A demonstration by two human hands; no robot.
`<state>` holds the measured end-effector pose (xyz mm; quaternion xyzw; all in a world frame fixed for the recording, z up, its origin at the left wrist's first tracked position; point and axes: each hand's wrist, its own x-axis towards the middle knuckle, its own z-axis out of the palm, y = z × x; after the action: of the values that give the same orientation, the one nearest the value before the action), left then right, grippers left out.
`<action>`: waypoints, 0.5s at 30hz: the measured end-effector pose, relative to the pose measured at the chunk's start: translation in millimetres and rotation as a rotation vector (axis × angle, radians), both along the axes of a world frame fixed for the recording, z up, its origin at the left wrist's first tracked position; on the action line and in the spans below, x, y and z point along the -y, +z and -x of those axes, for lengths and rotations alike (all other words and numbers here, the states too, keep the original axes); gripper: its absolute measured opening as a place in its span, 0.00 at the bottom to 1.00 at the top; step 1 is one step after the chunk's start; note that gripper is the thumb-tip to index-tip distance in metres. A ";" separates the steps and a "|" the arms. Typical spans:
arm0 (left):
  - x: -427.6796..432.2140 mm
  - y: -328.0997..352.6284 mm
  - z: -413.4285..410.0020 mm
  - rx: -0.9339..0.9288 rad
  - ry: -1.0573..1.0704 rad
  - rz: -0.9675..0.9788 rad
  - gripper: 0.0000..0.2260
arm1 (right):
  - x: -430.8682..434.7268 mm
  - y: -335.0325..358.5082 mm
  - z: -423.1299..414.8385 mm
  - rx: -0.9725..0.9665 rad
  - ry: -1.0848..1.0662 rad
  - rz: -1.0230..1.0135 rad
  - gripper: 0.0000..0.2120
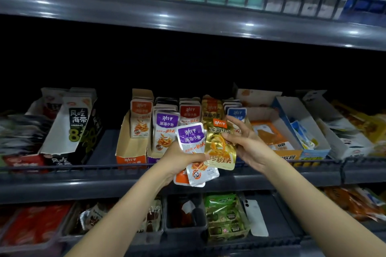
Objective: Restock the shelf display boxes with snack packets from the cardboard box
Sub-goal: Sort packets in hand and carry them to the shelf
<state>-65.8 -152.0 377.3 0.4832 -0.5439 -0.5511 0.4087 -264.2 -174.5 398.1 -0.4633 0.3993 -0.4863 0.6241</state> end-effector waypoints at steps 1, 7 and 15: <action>3.3 0.3 -0.2 0.025 0.001 0.007 0.15 | 2.9 3.6 4.3 -0.076 0.032 0.032 0.28; 24.2 11.1 -8.3 0.061 0.087 0.013 0.13 | 37.0 33.3 30.5 -0.397 -0.095 0.289 0.24; 43.4 31.8 -21.8 0.062 0.160 0.081 0.11 | 99.4 38.5 13.0 -0.742 -0.251 0.567 0.24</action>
<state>-44.0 -195.3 409.1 0.5250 -0.5377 -0.4791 0.4536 -277.2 -273.8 436.6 -0.7056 0.4996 -0.4493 0.2251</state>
